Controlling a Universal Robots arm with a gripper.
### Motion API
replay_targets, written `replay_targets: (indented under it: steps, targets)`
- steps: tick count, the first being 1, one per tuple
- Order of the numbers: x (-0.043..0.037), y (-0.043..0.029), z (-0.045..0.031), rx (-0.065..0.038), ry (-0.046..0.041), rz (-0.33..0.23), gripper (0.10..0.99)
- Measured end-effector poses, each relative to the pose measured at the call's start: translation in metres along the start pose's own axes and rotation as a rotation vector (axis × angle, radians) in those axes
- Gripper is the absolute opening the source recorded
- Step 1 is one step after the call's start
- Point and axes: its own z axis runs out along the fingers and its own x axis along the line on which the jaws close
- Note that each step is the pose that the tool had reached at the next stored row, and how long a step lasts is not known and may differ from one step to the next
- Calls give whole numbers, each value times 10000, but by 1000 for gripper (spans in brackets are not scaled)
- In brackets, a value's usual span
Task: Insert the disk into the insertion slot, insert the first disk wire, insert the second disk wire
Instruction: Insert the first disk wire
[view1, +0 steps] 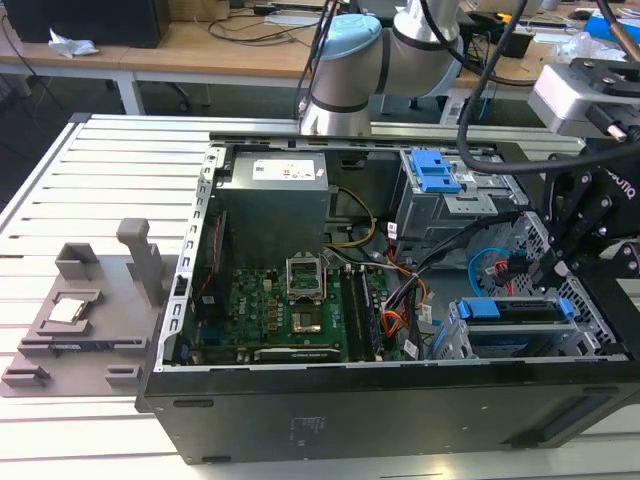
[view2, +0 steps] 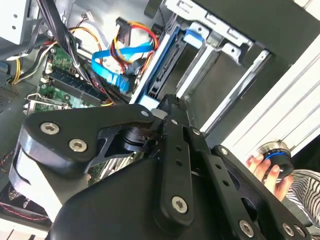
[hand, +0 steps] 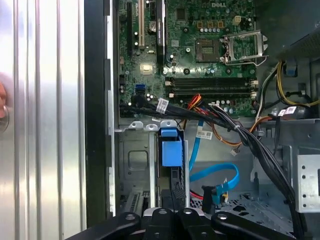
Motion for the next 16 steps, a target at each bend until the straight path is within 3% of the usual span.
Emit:
replay_targets:
  steps: [5, 7, 10, 16]
  targets:
    - [-8, -100, -3, -1, -1, 0, 106]
    - [-28, -198, -6, -2, 0, -1, 106]
    - [-66, -251, -5, -3, 0, -1, 106]
    - [-177, -243, 50, -3, 1, 0, 106]
